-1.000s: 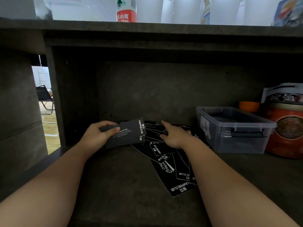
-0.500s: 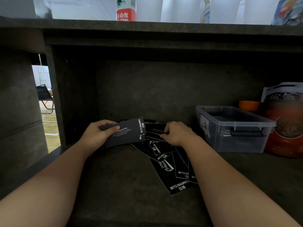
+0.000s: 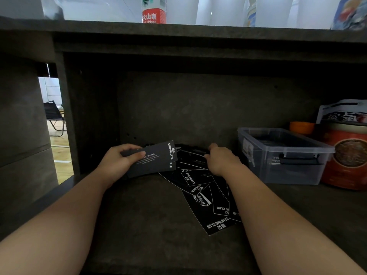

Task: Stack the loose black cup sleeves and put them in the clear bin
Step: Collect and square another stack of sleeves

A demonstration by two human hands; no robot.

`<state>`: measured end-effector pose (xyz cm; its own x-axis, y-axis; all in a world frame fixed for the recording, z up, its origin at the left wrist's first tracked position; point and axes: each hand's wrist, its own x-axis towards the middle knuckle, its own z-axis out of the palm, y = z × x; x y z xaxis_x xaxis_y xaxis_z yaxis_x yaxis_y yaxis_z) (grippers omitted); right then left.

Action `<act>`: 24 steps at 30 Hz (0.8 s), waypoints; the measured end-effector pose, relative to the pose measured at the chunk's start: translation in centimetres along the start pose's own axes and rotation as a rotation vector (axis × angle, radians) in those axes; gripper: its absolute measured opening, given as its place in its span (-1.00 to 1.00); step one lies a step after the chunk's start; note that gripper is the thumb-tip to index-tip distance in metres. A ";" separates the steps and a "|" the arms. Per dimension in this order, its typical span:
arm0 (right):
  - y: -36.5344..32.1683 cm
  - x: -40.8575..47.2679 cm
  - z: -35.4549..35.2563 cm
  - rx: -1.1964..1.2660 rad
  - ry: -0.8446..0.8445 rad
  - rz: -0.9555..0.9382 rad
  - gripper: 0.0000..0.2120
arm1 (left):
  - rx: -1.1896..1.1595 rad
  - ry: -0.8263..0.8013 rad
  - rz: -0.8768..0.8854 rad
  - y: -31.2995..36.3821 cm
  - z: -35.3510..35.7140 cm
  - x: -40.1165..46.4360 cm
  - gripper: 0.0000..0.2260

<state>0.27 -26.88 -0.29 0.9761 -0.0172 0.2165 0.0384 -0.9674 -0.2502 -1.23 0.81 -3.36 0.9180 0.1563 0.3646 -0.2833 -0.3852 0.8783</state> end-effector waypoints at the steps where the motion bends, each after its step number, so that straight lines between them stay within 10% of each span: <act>1: 0.0 0.0 -0.1 0.018 0.028 0.004 -0.64 | 0.004 -0.001 0.002 0.0 0.0 0.0 -0.90; 8: -0.2 -0.4 -1.0 0.140 0.260 -0.082 -0.47 | 0.004 0.013 0.005 0.4 0.2 -0.2 -0.90; 24: -0.3 -0.7 -2.1 0.599 0.721 -0.032 -0.77 | -0.014 0.016 0.002 0.2 0.0 -0.1 -0.90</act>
<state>-0.87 -27.12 1.65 0.6122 -0.3394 0.7141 0.3622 -0.6825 -0.6349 -1.39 0.71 -3.20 0.9128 0.1702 0.3713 -0.2890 -0.3732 0.8816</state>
